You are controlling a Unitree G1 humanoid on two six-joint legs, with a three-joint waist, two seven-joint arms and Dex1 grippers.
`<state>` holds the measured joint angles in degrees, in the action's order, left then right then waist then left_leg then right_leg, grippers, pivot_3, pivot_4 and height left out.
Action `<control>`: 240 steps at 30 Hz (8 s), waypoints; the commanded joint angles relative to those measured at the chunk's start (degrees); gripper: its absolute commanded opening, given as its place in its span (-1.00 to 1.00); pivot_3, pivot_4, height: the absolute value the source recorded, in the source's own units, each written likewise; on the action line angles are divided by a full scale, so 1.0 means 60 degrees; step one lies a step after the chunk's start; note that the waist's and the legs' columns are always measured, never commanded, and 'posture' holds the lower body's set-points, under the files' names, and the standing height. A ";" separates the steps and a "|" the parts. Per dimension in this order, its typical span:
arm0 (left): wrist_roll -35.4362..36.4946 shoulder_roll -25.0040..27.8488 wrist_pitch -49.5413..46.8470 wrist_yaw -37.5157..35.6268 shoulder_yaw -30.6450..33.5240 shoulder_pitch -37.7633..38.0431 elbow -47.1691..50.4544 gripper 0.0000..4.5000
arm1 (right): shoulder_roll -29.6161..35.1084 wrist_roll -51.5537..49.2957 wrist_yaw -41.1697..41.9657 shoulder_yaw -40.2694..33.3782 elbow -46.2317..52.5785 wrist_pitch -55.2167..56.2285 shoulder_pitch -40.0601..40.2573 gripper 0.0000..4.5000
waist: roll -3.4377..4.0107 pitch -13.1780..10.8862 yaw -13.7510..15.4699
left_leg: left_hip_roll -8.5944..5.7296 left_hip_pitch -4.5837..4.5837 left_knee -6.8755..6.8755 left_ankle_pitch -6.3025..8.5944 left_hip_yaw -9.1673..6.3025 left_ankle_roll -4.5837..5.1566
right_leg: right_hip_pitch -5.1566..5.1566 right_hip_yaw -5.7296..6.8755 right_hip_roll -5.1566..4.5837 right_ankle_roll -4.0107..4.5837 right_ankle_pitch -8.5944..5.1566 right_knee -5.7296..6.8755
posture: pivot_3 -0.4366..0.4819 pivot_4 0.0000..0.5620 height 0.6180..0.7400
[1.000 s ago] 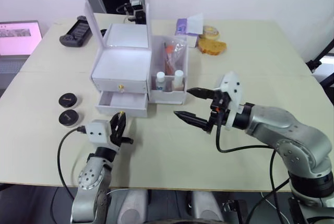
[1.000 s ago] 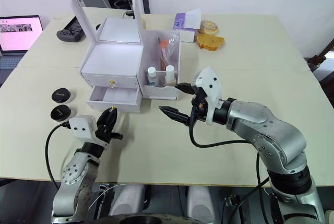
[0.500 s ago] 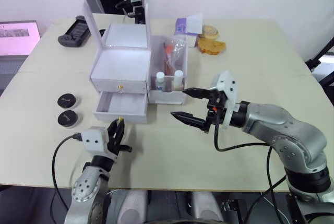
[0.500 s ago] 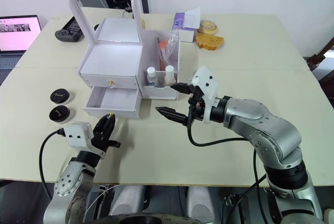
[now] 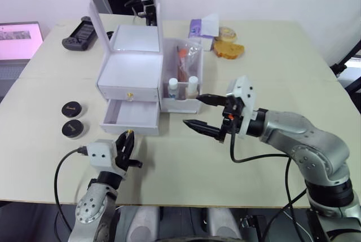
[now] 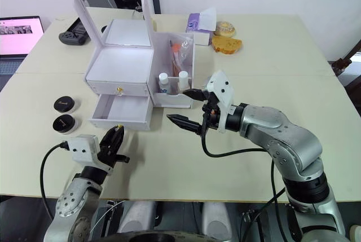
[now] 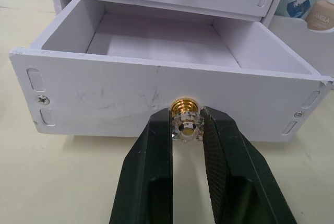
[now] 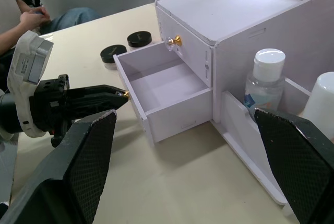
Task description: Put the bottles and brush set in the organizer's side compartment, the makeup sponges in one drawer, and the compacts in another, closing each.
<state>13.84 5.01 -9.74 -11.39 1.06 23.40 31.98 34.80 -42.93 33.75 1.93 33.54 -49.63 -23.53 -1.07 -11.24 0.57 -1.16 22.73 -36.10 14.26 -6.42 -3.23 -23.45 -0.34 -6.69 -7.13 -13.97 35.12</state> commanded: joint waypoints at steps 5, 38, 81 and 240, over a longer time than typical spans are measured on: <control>0.0806 0.0086 0.0726 -0.0679 0.0222 0.0596 0.0425 0.62 | 0.0129 -0.0228 0.0369 -0.0559 -0.0035 0.0260 -0.0066 1.00 | 0.0003 0.0001 -0.0073 | 0.0000 -0.0002 0.0001 0.0001 0.0002 0.0002 | -0.0001 -0.0001 0.0000 0.0000 0.0000 0.0000 | -0.05 -0.47 1.00; 0.3825 0.8220 0.1359 -0.7591 0.7686 -0.1087 -0.8101 0.99 | 0.2505 0.2895 0.4580 -0.2899 -0.8319 0.6614 0.0678 1.00 | 0.0016 0.0004 -0.0262 | 0.0015 -0.0055 -0.0013 0.0019 0.0023 0.0035 | 0.0017 0.0003 0.0003 0.0030 0.0017 0.0043 | -0.05 -0.47 1.00; 0.2279 0.3072 0.2121 -0.4877 0.6580 -0.0089 -0.4860 0.99 | 0.2441 -0.0046 0.5996 0.0055 -0.4010 -0.1782 -0.6094 1.00 | 0.0007 0.0005 -0.0247 | 0.0012 -0.0047 -0.0011 0.0018 0.0062 0.0026 | -0.0021 -0.0050 -0.0001 0.0011 0.0015 0.0057 | -0.05 -0.47 1.00; 0.3143 0.7725 -0.2270 -0.6349 0.8625 0.0365 -0.5461 0.99 | 0.2566 0.2323 0.6564 0.0390 -0.4009 0.0488 -0.4931 1.00 | 0.0006 0.0001 -0.0300 | 0.0018 -0.0027 0.0003 0.0017 0.0088 0.0024 | -0.0116 -0.0079 0.0003 0.0010 0.0007 0.0153 | -0.05 -0.47 1.00</control>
<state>33.68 50.02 -22.79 -50.35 52.42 25.98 -0.96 49.08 -27.06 73.48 6.30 7.32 -44.28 -51.15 -1.03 -11.24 -1.23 -1.05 22.57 -36.08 14.37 -5.90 -3.09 -24.17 -0.82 -6.64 -7.07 -13.92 36.05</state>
